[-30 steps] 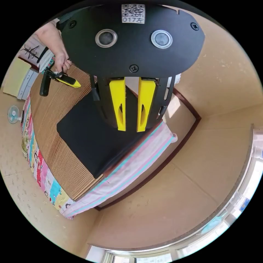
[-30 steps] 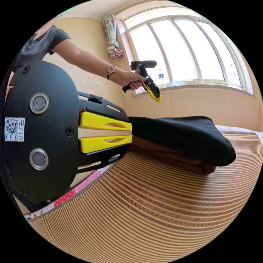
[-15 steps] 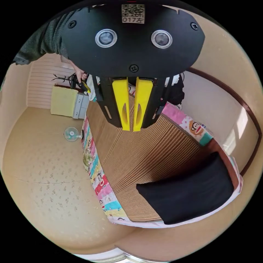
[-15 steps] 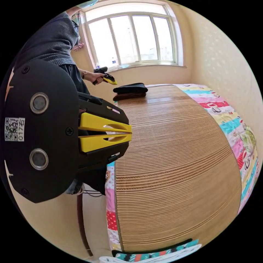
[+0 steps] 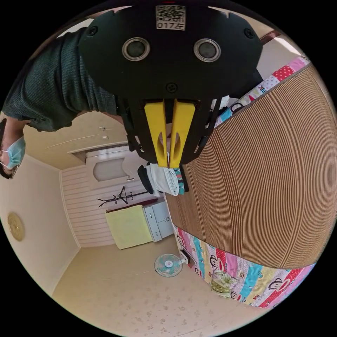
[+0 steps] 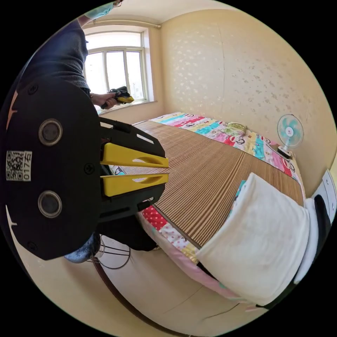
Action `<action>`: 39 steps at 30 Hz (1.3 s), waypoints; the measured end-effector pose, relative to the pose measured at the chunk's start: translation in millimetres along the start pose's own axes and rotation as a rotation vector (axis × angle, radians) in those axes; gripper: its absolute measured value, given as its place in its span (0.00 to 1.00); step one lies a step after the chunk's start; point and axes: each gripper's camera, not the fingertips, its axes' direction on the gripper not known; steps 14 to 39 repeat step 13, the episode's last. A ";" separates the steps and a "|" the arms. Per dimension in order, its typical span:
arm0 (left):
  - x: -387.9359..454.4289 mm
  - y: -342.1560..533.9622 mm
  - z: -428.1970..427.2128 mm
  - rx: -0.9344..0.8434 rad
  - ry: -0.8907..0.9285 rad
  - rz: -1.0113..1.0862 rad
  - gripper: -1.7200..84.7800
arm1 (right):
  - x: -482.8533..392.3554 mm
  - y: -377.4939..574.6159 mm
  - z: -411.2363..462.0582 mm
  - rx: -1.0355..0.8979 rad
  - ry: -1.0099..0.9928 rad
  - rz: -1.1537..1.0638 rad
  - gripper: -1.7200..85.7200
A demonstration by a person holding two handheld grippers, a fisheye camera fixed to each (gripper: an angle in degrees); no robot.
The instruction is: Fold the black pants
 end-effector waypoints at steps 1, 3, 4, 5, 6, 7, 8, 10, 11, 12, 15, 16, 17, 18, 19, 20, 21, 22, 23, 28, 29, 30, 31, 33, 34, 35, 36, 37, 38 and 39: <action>2.3 1.0 12.7 -0.004 0.006 -0.001 0.01 | 12.4 -4.5 -18.2 0.044 -0.014 0.034 0.06; 9.3 5.2 61.4 -0.016 0.023 0.000 0.01 | 29.1 -13.5 -44.2 0.102 -0.029 0.082 0.08; 10.2 5.8 73.6 -0.021 0.028 -0.001 0.01 | 38.2 -20.1 -61.7 0.146 -0.040 0.110 0.09; 11.5 6.3 97.8 -0.034 0.036 -0.004 0.01 | 45.7 -27.4 -80.3 0.194 -0.057 0.133 0.10; 12.5 5.4 120.6 -0.052 0.041 -0.007 0.01 | 48.6 -31.2 -89.6 0.219 -0.065 0.141 0.10; 13.2 4.5 131.8 -0.061 0.042 -0.007 0.01 | 53.2 -39.4 -108.7 0.269 -0.082 0.155 0.11; 15.7 1.9 152.4 -0.075 0.042 -0.001 0.01 | 56.4 -48.9 -128.0 0.316 -0.096 0.168 0.12; 21.7 -3.3 179.0 -0.087 0.037 0.021 0.01 | 59.6 -65.4 -157.1 0.387 -0.110 0.184 0.13; 26.1 -6.6 193.1 -0.088 0.030 0.036 0.01 | 61.6 -77.8 -174.8 0.428 -0.118 0.199 0.14; 30.1 -8.8 205.0 -0.081 0.023 0.049 0.01 | 62.9 -84.3 -183.2 0.448 -0.123 0.209 0.15; 31.8 -9.3 209.9 -0.074 0.020 0.054 0.01 | 65.0 -96.6 -199.4 0.495 -0.135 0.224 0.16; 31.8 -9.3 209.9 -0.074 0.020 0.054 0.01 | 65.0 -96.6 -199.4 0.495 -0.135 0.224 0.16; 31.8 -9.3 209.9 -0.074 0.020 0.054 0.01 | 65.0 -96.6 -199.4 0.495 -0.135 0.224 0.16; 31.8 -9.3 209.9 -0.074 0.020 0.054 0.01 | 65.0 -96.6 -199.4 0.495 -0.135 0.224 0.16; 31.8 -9.3 209.9 -0.074 0.020 0.054 0.01 | 65.0 -96.6 -199.4 0.495 -0.135 0.224 0.16; 31.8 -9.3 209.9 -0.074 0.020 0.054 0.01 | 65.0 -96.6 -199.4 0.495 -0.135 0.224 0.16; 31.8 -9.3 209.9 -0.074 0.020 0.054 0.01 | 65.0 -96.6 -199.4 0.495 -0.135 0.224 0.16; 31.8 -9.3 209.9 -0.074 0.020 0.054 0.01 | 65.0 -96.6 -199.4 0.495 -0.135 0.224 0.16; 31.8 -9.3 209.9 -0.074 0.020 0.054 0.01 | 65.0 -96.6 -199.4 0.495 -0.135 0.224 0.16; 31.8 -9.3 209.9 -0.074 0.020 0.054 0.01 | 65.0 -96.6 -199.4 0.495 -0.135 0.224 0.16; 31.8 -9.3 209.9 -0.074 0.020 0.054 0.01 | 65.0 -96.6 -199.4 0.495 -0.135 0.224 0.16; 31.8 -9.3 209.9 -0.074 0.020 0.054 0.01 | 65.0 -96.6 -199.4 0.495 -0.135 0.224 0.16; 31.8 -9.3 209.9 -0.074 0.020 0.054 0.01 | 65.0 -96.6 -199.4 0.495 -0.135 0.224 0.16; 31.8 -9.3 209.9 -0.074 0.020 0.054 0.01 | 65.0 -96.6 -199.4 0.495 -0.135 0.224 0.16; 31.8 -9.3 209.9 -0.074 0.020 0.054 0.01 | 65.0 -96.6 -199.4 0.495 -0.135 0.224 0.16; 31.8 -9.3 209.9 -0.074 0.020 0.054 0.01 | 65.0 -96.6 -199.4 0.495 -0.135 0.224 0.16; 31.8 -9.3 209.9 -0.074 0.020 0.054 0.01 | 65.0 -96.6 -199.4 0.495 -0.135 0.224 0.16; 31.8 -9.3 209.9 -0.074 0.020 0.054 0.01 | 65.0 -96.6 -199.4 0.495 -0.135 0.224 0.16; 31.8 -9.3 209.9 -0.074 0.020 0.054 0.01 | 65.0 -96.6 -199.4 0.495 -0.135 0.224 0.16; 31.8 -9.3 209.9 -0.074 0.020 0.054 0.01 | 65.0 -96.6 -199.4 0.495 -0.135 0.224 0.16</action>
